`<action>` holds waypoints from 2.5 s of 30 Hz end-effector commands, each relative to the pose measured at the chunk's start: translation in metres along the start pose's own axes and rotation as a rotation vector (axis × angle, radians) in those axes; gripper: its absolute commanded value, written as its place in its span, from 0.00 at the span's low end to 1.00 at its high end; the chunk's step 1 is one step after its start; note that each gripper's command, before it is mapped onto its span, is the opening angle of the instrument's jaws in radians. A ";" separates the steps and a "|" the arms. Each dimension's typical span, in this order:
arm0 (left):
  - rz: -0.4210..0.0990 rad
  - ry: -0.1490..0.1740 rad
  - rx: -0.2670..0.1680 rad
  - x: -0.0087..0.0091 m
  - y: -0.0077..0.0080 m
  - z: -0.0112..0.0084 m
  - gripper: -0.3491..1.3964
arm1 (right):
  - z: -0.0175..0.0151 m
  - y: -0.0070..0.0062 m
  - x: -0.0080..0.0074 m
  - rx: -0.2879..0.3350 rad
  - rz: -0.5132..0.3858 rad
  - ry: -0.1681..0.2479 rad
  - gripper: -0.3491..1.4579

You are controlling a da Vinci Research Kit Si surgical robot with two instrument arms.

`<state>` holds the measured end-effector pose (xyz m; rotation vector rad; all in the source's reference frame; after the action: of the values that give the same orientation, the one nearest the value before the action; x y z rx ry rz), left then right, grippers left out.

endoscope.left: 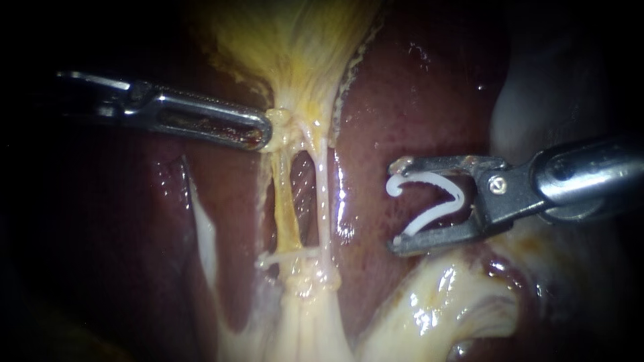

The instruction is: Clipping second clip left tube

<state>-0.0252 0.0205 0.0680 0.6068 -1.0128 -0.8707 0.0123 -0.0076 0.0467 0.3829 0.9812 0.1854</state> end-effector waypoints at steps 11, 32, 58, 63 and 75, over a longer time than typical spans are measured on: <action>-0.001 0.006 0.006 0.0000 -0.0003 -0.0011 0.00 | 0.0000 0.0000 0.0000 0.000 0.000 0.000 0.47; -0.058 -0.063 0.007 -0.0046 -0.0020 -0.0086 0.00 | 0.0001 0.0001 0.0000 0.000 0.000 0.000 0.47; -0.056 -0.066 0.000 -0.0037 -0.0021 -0.0076 0.00 | 0.0037 -0.0008 0.0012 0.033 0.157 0.077 0.47; -0.055 -0.065 0.001 -0.0036 -0.0021 -0.0074 0.00 | 0.0052 -0.0012 0.0011 0.056 0.201 0.096 0.47; -0.054 -0.064 0.004 -0.0034 -0.0022 -0.0071 0.00 | 0.0093 -0.0013 0.0010 0.121 0.256 0.137 0.46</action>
<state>-0.0204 0.0225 0.0617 0.6163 -1.0599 -0.9406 0.0209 -0.0106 0.0501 0.6156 1.0817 0.3889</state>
